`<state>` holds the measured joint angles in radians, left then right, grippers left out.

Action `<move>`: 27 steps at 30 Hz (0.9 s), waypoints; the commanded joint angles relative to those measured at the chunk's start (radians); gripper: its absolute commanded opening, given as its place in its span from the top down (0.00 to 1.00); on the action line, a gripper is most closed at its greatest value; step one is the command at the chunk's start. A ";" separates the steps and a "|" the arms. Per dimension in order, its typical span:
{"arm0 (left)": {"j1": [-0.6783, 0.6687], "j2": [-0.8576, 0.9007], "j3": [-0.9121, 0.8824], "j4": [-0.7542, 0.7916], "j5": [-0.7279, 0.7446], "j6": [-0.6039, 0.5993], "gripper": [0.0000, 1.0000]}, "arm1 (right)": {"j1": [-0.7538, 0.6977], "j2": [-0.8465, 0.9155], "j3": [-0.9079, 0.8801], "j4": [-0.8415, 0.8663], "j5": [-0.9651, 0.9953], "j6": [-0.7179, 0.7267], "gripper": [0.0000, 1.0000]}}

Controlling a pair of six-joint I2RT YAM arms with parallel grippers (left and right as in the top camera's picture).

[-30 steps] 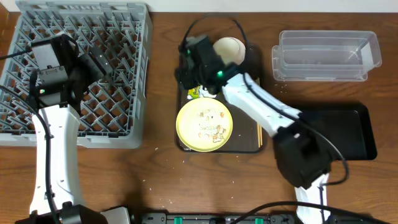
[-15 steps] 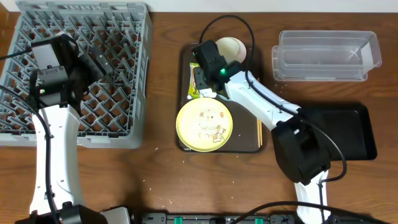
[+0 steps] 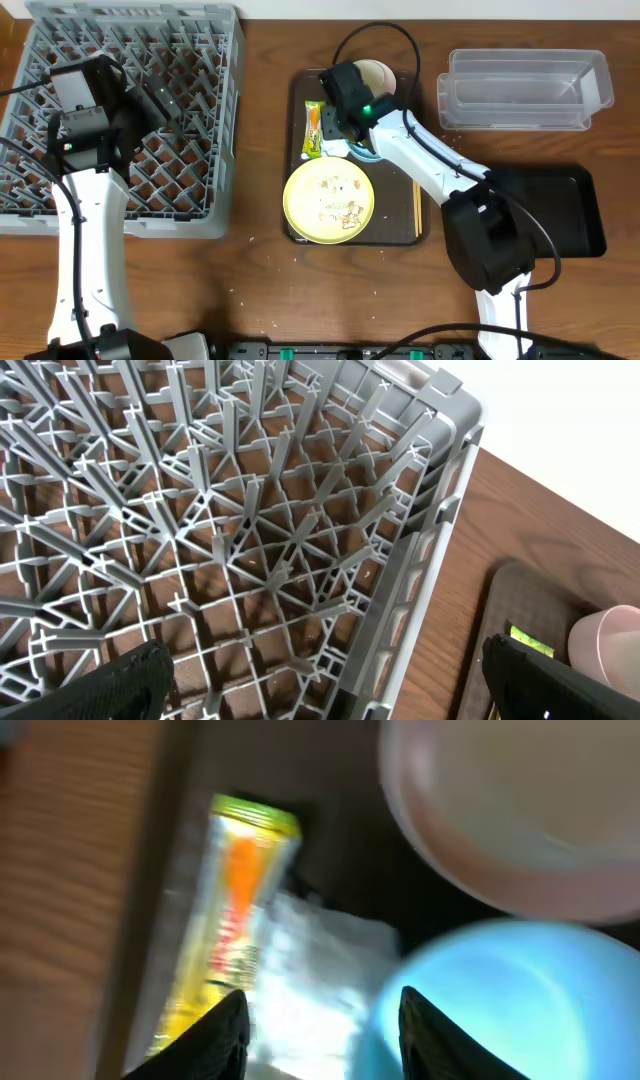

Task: Sort waste into correct bins and load items into the dishwasher
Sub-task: 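Reach the right gripper over the tray to the white tissue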

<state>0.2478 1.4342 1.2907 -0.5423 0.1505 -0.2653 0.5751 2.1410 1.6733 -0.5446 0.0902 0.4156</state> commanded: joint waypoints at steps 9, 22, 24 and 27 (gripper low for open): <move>0.005 -0.014 0.003 0.000 -0.006 -0.002 0.00 | 0.014 0.009 0.014 0.034 -0.186 -0.039 0.51; 0.005 -0.014 0.003 0.000 -0.006 -0.002 0.00 | 0.095 0.072 0.013 0.013 0.040 0.090 0.49; 0.005 -0.014 0.003 0.000 -0.006 -0.002 0.00 | 0.093 0.085 0.013 -0.002 0.036 0.090 0.53; 0.005 -0.014 0.003 0.000 -0.006 -0.002 0.00 | 0.089 0.089 0.013 -0.035 0.080 0.097 0.57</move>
<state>0.2478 1.4342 1.2907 -0.5426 0.1501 -0.2653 0.6727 2.2105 1.6745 -0.5602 0.0784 0.4789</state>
